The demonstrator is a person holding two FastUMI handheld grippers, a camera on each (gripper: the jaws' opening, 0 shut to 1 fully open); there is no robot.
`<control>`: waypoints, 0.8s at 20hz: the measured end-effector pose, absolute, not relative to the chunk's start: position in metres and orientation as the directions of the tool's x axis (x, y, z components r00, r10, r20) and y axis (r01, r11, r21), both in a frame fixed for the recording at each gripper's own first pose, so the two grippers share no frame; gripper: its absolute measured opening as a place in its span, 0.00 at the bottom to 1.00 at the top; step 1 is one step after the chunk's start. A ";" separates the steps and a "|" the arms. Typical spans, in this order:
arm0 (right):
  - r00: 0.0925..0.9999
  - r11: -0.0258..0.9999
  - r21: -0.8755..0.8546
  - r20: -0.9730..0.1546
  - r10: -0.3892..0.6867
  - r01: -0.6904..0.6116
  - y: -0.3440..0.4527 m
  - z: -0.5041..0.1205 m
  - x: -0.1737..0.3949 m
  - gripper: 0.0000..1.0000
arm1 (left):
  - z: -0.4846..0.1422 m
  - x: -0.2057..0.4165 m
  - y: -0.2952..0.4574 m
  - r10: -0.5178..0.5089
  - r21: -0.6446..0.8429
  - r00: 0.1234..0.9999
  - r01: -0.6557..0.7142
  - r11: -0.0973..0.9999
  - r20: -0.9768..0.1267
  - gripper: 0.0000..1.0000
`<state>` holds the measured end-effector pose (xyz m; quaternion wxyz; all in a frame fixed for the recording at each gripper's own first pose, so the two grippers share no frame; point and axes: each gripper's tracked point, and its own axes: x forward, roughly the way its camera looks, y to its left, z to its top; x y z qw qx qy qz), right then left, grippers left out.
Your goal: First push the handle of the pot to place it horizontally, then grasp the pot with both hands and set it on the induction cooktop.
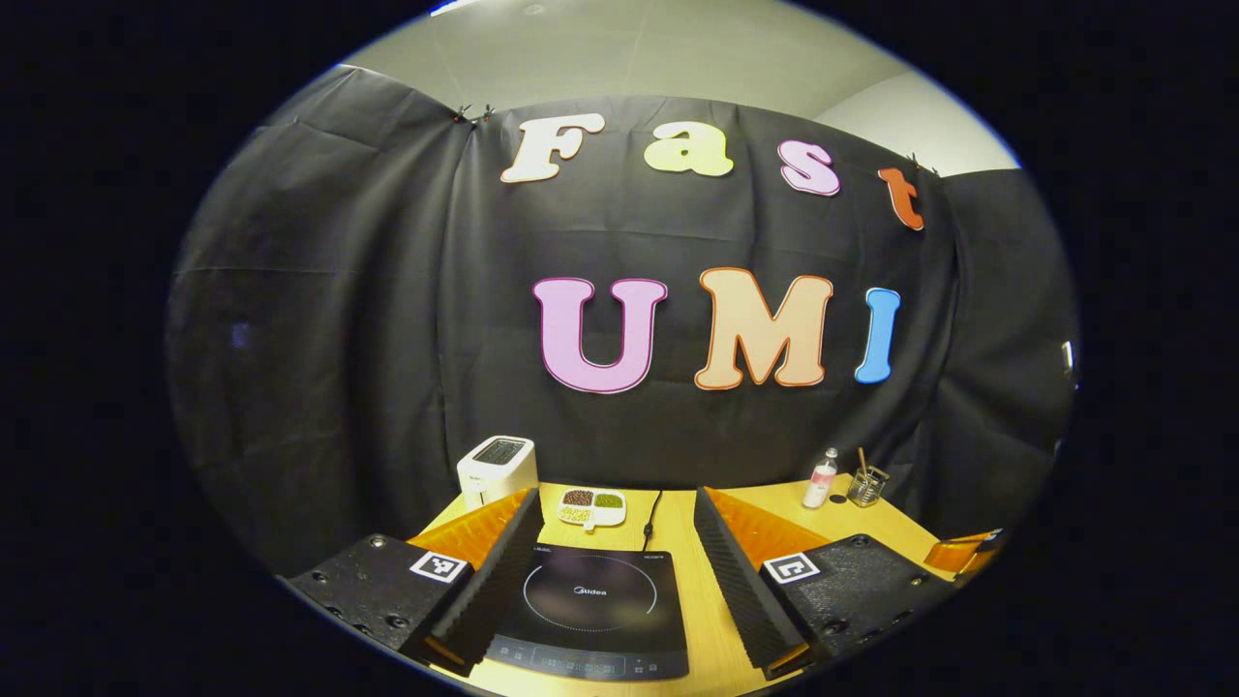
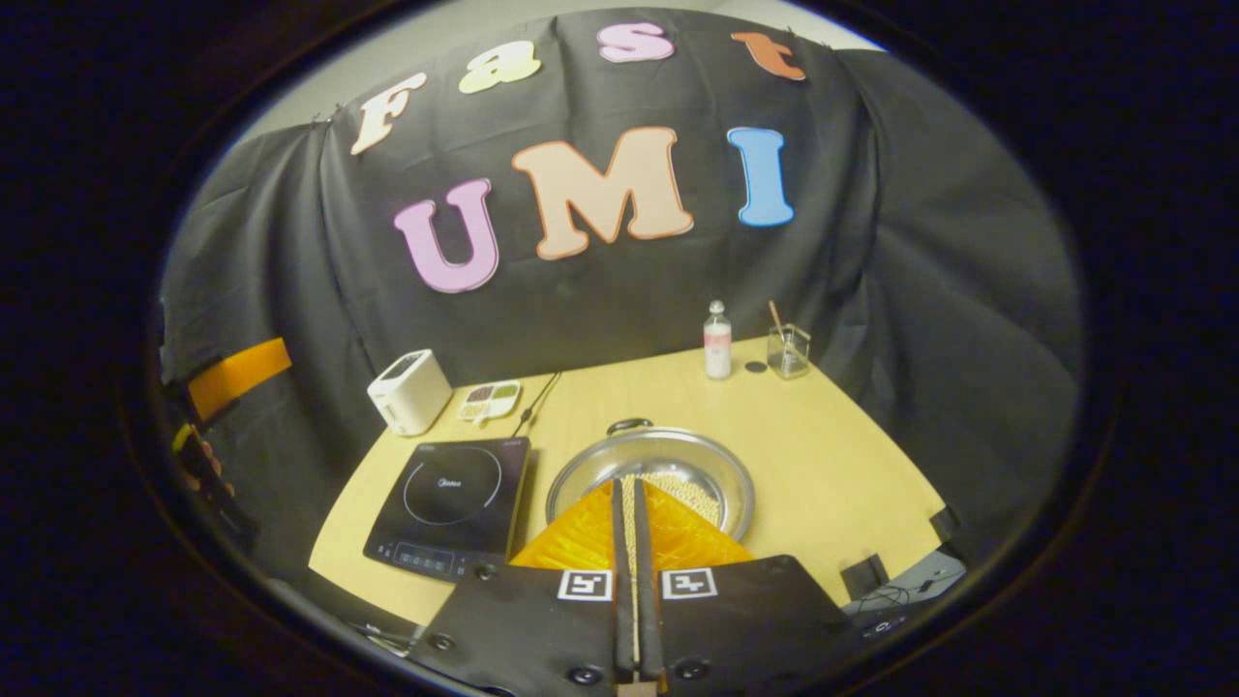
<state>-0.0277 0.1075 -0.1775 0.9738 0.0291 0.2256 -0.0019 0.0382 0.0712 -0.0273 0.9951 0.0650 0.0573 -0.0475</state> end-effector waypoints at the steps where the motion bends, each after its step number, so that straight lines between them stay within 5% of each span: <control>1: 0.887 0.998 0.057 -0.463 0.010 0.018 0.110 -0.188 -0.030 0.00 | -0.027 0.040 0.074 -0.088 0.131 0.989 0.104 0.986 -0.119 0.92; 16: 0.626 0.994 0.098 -0.779 0.045 0.051 0.121 -0.341 -0.041 0.05 | -0.044 0.057 0.113 -0.068 0.126 0.986 0.088 0.988 -0.154 0.96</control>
